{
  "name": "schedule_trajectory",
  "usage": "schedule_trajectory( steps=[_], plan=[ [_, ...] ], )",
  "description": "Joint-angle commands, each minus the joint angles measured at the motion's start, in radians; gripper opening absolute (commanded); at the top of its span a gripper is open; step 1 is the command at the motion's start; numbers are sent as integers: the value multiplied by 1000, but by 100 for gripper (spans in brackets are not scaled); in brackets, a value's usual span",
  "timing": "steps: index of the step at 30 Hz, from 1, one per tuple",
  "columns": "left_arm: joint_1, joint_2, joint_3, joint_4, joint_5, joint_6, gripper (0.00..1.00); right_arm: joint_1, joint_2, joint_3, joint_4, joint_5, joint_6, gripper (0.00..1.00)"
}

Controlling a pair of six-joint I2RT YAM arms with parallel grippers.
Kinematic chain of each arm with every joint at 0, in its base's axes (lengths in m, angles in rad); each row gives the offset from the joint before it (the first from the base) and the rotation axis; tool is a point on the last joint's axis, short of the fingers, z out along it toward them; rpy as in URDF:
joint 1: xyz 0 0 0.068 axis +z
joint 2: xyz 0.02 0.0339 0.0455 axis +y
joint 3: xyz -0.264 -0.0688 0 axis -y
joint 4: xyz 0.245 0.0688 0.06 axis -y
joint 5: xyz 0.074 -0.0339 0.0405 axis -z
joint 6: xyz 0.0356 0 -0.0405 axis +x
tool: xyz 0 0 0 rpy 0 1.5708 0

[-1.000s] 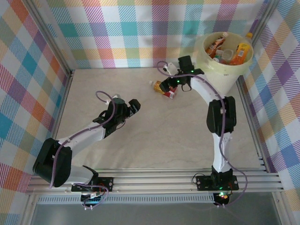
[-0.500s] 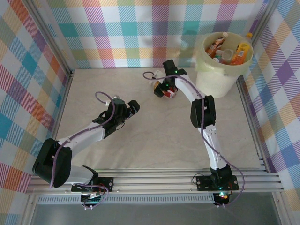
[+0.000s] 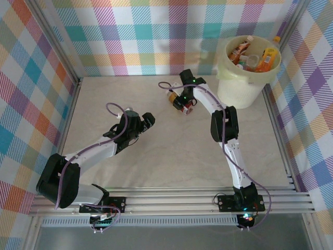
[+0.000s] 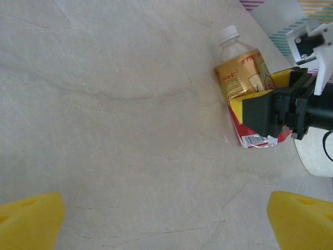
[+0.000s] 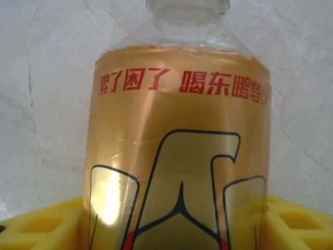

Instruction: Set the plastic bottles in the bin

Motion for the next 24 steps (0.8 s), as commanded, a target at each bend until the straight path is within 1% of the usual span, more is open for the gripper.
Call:
schedule_trajectory(
  steps=[1,7,11,14,19,24],
  plan=[
    [3,-17,-12,4,23,-6,100,6,-104,-84,58,27,68,58],
    [2,-17,-11,72,88,16,100,5,-320,-332,233,21,99,47],
    [-2,-18,-10,134,136,30,100,5,-485,-487,347,24,115,44],
    [-9,-18,-7,174,167,45,100,1,-602,-562,408,23,129,42],
    [-24,-16,-5,247,218,57,100,-27,-755,-600,480,14,178,41],
    [-49,-11,4,283,252,82,100,-117,-841,-550,518,-35,290,41]
  ],
)
